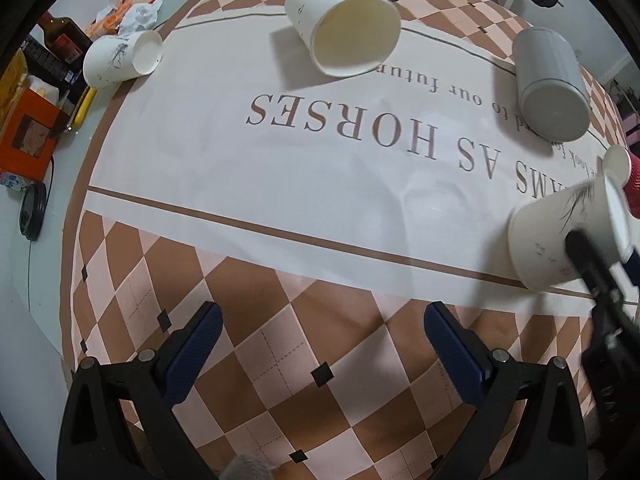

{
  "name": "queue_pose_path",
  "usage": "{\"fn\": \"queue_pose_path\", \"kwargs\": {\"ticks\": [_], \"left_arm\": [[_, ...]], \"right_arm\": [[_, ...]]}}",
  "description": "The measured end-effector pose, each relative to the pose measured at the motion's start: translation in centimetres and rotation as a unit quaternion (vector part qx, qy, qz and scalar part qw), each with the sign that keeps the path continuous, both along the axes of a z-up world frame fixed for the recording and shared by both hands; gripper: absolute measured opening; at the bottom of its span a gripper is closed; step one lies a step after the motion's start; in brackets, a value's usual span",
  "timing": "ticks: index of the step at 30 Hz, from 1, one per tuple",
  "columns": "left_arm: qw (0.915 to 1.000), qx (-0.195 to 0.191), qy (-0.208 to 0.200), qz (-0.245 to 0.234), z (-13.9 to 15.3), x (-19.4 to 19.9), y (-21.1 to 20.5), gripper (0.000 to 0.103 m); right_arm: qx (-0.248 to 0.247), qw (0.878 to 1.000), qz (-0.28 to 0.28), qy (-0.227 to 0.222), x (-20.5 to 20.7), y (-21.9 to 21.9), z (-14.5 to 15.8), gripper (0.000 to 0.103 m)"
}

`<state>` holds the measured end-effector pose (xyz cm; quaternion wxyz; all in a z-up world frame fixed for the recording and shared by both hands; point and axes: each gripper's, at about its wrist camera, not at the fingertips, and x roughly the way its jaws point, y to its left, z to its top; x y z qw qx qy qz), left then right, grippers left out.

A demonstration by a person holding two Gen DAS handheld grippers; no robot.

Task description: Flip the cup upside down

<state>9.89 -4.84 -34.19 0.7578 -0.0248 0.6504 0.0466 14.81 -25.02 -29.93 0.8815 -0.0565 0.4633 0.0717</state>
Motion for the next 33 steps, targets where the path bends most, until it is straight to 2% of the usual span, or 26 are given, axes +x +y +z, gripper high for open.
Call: {"fn": "queue_pose_path", "kwargs": {"ticks": [4,8,16,18,22,33], "left_arm": [[0.9999,0.007,-0.011,-0.007,0.8,-0.7,-0.5,0.103],[0.9994,0.005,-0.026,-0.021,2.4,-1.0,-1.0,0.103],[0.9952,0.013,-0.069,-0.068,7.9,-3.0,-2.1,0.103],[0.9944,0.009,-0.077,-0.072,9.1,-2.8,-2.1,0.103],[0.9917,0.003,-0.097,-0.085,11.3,-3.4,-1.9,0.103],[0.9754,-0.014,-0.186,-0.117,23.4,-9.8,-1.3,0.103]], "right_arm": [[0.008,1.000,-0.019,0.015,-0.7,-1.0,-0.2,0.061],[0.013,0.999,-0.040,0.022,-2.0,-1.7,0.7,0.080],[-0.002,0.995,-0.096,0.020,-6.2,-2.1,4.1,0.092],[-0.006,0.992,-0.121,0.025,-7.0,-2.3,5.2,0.100],[-0.030,0.987,-0.160,0.018,-9.0,-2.4,8.3,0.101],[-0.038,0.976,-0.213,-0.013,-16.9,-2.3,20.1,0.102]]}}
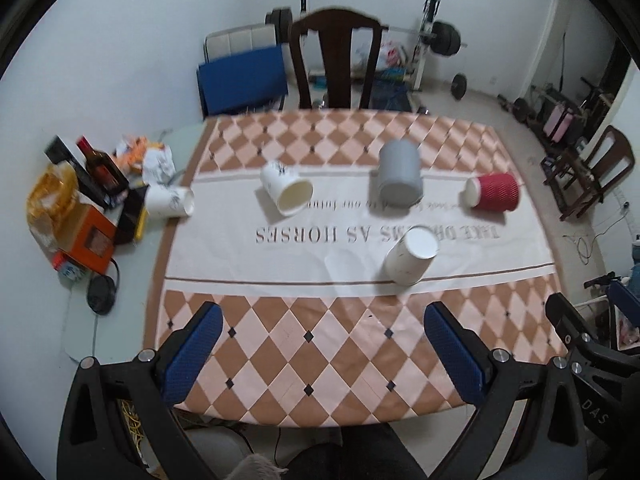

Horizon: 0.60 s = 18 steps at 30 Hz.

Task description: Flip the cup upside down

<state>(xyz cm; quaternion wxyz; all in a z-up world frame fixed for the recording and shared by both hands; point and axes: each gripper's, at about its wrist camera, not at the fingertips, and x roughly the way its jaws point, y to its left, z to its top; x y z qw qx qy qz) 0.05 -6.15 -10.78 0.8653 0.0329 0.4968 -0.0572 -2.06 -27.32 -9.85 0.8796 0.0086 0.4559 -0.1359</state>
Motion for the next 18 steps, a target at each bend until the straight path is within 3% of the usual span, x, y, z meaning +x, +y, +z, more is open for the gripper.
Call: {"fn": "queue_pose_path", "kwargs": {"ticks": [8,18], "left_arm": [[0.9992,0.002,-0.037,-0.011,5.7,-3.9,0.7,0.103],[0.9972,-0.009,-0.072,-0.016,10.3,-6.9,0.8,0.103]], "right_arm": [[-0.007,0.999,-0.027,-0.031,-5.6,1.3,7.6,0.102],[-0.014,0.997,-0.036,-0.060,-9.6,2.2,13.7,0.102]]}}
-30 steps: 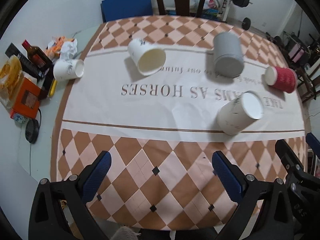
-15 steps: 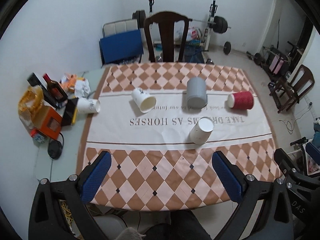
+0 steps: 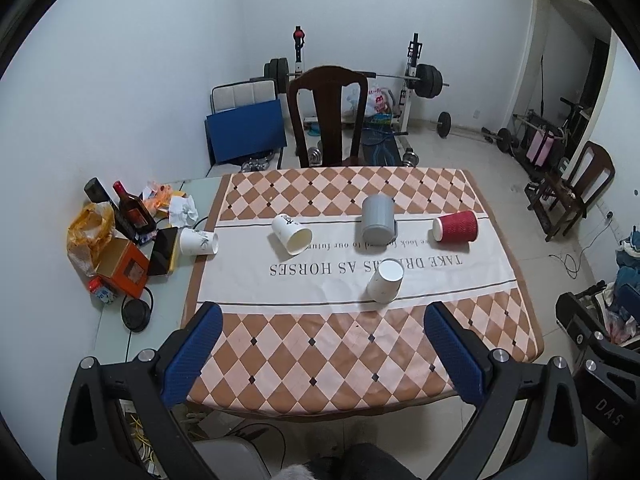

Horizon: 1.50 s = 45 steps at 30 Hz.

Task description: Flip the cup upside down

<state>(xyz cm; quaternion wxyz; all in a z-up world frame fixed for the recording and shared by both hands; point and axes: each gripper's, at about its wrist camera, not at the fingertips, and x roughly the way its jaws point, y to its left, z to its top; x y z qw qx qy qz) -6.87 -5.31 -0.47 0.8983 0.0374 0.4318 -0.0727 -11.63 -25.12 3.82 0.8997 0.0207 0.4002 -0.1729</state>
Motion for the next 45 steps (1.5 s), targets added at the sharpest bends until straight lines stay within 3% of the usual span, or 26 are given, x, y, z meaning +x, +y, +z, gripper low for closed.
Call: {"fn": "queue_pose_path", "kwargs": {"ticks": [13,26,45], "left_arm": [[0.9996,0.013,0.021,0.018,1.3,-0.9,-0.9,0.103],[0.9974,0.016,0.068,0.021,0.0,-1.3,-1.2,0.103],[0.9972,0.020,0.066,0.030,0.2,-1.7,-1.3,0.103]], "right_arm": [[0.007,1.000,0.007,0.014,-0.1,-0.5,2.6,0.102],[0.013,0.998,0.030,0.051,1.2,-1.3,1.0,0.102],[0.015,0.997,0.044,0.067,1.0,-2.2,0.1,0.103]]}}
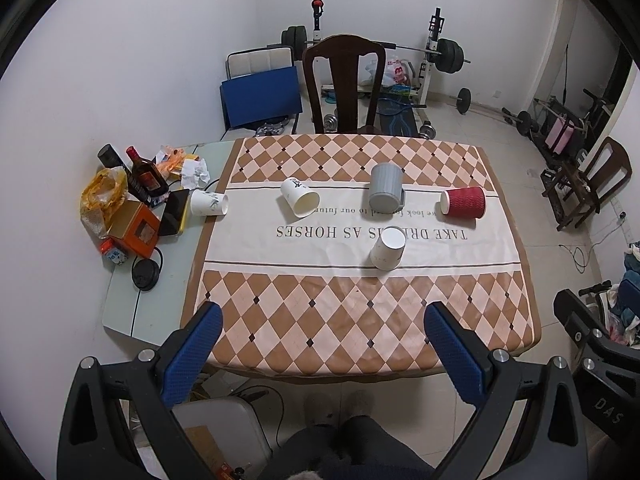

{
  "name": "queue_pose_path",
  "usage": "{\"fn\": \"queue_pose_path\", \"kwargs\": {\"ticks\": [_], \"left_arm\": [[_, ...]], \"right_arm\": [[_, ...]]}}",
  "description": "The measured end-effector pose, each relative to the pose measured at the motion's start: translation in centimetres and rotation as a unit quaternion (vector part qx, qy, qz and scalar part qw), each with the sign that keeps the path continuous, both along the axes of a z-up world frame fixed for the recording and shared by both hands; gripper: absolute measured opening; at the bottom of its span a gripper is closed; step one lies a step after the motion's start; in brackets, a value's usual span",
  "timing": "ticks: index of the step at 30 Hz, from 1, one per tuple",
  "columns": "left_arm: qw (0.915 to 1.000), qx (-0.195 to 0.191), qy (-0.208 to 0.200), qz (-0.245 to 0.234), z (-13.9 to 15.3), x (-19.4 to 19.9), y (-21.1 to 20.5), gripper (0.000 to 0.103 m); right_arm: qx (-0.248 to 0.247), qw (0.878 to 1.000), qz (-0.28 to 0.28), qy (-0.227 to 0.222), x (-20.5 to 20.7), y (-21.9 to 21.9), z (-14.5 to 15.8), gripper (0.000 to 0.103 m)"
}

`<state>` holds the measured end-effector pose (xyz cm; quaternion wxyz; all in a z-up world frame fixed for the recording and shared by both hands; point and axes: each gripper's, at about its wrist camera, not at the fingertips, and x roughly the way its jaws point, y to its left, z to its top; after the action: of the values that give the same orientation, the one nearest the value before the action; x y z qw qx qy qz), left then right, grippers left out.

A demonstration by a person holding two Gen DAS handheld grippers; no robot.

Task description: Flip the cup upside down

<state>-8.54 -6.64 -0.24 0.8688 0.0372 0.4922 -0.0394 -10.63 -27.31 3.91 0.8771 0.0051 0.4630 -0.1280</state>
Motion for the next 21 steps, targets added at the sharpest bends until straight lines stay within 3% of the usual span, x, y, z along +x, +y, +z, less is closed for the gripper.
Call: {"fn": "queue_pose_path", "kwargs": {"ticks": [21], "left_arm": [[1.0000,0.000,-0.002,0.000,0.00,0.17,0.17,0.103]], "right_arm": [[0.006,1.000,0.008,-0.002,0.42,-0.34,0.08,0.103]]}}
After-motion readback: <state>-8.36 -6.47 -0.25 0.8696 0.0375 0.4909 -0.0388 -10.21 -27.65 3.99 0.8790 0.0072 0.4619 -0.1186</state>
